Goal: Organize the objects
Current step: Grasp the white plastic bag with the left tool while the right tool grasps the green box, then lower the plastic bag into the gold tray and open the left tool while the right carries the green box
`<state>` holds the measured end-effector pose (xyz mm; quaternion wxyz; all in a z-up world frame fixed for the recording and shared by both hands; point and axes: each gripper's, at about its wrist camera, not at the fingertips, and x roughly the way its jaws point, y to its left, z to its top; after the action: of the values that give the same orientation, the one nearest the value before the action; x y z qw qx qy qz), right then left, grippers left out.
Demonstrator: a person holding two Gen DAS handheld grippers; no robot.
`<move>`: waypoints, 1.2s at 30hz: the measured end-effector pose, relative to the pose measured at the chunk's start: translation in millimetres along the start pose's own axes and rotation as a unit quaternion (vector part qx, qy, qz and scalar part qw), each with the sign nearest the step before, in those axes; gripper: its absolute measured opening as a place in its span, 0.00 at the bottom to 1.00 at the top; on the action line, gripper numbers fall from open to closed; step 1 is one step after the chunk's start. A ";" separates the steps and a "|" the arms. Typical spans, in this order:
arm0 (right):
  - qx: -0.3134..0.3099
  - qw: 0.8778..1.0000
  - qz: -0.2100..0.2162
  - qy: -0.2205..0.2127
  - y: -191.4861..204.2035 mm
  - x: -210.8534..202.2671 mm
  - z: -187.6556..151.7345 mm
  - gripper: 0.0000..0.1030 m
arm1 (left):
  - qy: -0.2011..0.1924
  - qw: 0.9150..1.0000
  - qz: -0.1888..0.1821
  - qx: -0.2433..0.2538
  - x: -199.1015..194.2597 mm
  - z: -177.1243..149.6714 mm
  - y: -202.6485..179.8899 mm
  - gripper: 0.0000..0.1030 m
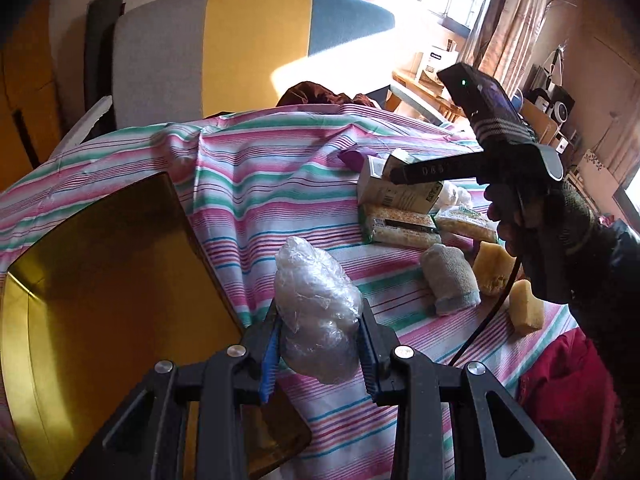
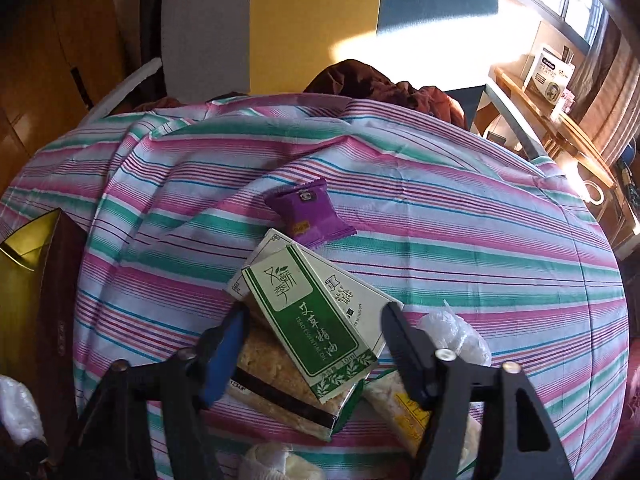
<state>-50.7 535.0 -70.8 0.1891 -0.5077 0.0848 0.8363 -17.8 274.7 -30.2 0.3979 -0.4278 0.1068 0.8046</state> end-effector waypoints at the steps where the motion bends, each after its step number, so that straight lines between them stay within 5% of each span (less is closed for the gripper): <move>1: 0.002 1.000 0.001 -0.010 1.2 -2.0 -2.2 0.29 | -0.001 1.000 0.002 -0.006 -3.0 -1.6 6.5 0.33; 6: 0.003 0.999 0.012 -0.040 17.1 -31.3 -21.8 0.29 | -0.001 0.998 0.030 -0.049 -18.1 -15.2 52.7 0.33; 15: -0.044 0.990 0.127 -0.042 83.1 -64.2 -82.4 0.29 | 0.000 0.981 0.125 -0.152 -39.1 -36.4 174.1 0.33; 24: -0.083 0.987 0.138 -0.019 115.0 -44.1 -102.2 0.29 | 0.009 0.965 0.208 -0.162 -24.2 -11.5 253.4 0.34; 32: -0.094 0.986 0.140 -0.020 116.4 -42.0 -104.7 0.29 | 0.039 0.954 0.250 -0.159 16.0 1.3 279.9 0.37; 34: -0.099 0.986 0.135 -0.016 117.1 -39.0 -105.2 0.29 | 0.042 0.953 0.260 -0.151 17.8 3.0 282.0 0.43; 36: -0.101 0.986 0.134 -0.013 117.8 -36.6 -105.7 0.29 | 0.033 0.953 0.264 -0.147 12.9 4.7 279.6 0.63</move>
<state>3.4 383.7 -94.2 0.0241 -0.4971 0.0650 0.8649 -229.4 99.4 -84.4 0.1004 -0.4641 0.1097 0.8732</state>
